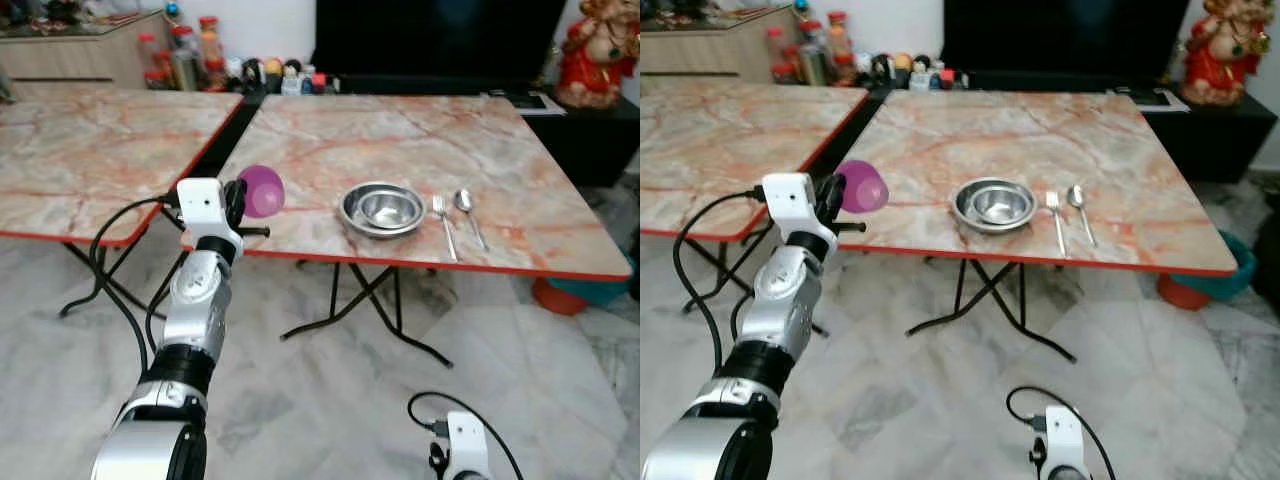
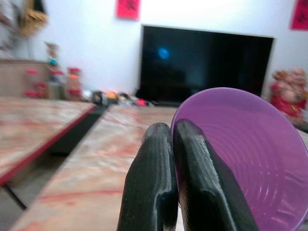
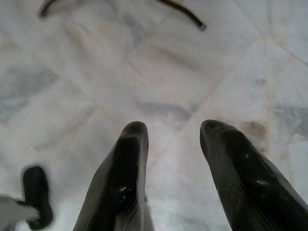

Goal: Setting the table

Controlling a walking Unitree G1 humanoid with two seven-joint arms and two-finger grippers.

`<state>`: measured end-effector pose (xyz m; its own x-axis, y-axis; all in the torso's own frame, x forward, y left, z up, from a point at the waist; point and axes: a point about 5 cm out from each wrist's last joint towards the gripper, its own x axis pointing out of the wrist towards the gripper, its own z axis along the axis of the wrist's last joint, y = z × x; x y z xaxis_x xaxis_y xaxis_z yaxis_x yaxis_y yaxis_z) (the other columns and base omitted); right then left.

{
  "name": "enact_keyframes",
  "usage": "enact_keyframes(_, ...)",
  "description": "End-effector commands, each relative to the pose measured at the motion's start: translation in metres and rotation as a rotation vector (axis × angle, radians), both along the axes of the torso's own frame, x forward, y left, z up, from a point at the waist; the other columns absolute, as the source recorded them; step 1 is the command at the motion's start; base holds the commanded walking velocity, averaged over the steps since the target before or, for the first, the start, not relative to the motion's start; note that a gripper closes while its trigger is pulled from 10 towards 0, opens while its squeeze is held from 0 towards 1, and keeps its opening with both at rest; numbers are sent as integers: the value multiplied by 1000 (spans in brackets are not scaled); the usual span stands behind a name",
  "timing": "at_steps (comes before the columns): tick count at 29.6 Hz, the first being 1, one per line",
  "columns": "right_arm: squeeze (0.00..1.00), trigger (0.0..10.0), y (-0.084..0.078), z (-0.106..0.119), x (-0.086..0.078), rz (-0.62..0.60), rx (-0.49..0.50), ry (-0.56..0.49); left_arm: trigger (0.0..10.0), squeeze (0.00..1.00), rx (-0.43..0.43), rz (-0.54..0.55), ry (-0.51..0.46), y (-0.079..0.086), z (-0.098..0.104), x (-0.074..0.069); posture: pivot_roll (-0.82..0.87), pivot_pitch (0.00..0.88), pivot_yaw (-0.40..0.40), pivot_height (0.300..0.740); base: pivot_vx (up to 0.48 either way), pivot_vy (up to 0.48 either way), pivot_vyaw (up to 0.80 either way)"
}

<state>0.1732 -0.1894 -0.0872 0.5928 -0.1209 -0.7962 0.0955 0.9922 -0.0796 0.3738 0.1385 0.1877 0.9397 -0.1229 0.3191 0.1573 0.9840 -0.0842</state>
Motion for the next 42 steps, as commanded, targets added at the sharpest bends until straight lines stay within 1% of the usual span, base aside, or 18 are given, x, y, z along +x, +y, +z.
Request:
enact_keyframes(1,0,10000,-1,5,10,-5,2,-29,10000,0,-9,16,16,7,-2,0,51,0,-29,740,277,0,0)
enact_keyframes(9,0,10000,1,7,14,8,3,-48,10000,0,-7,20,16,7,-2,0,54,0,-30,740,285,0,-233)
enact_keyframes(18,0,10000,1,5,11,-3,5,-35,10000,0,-5,21,22,9,-2,0,57,0,-32,740,296,0,0)
enact_keyframes(28,0,10000,1,6,12,0,2,-42,10000,0,-24,40,-10,12,6,2,49,0,-24,740,289,0,0)
enact_keyframes(36,0,10000,1,6,12,1,4,-41,10000,0,-30,55,-19,16,8,2,53,0,-25,740,284,0,0)
enact_keyframes(42,0,10000,2,6,12,2,4,-38,10000,0,-38,71,-20,19,8,1,54,0,-28,740,0,0,0)
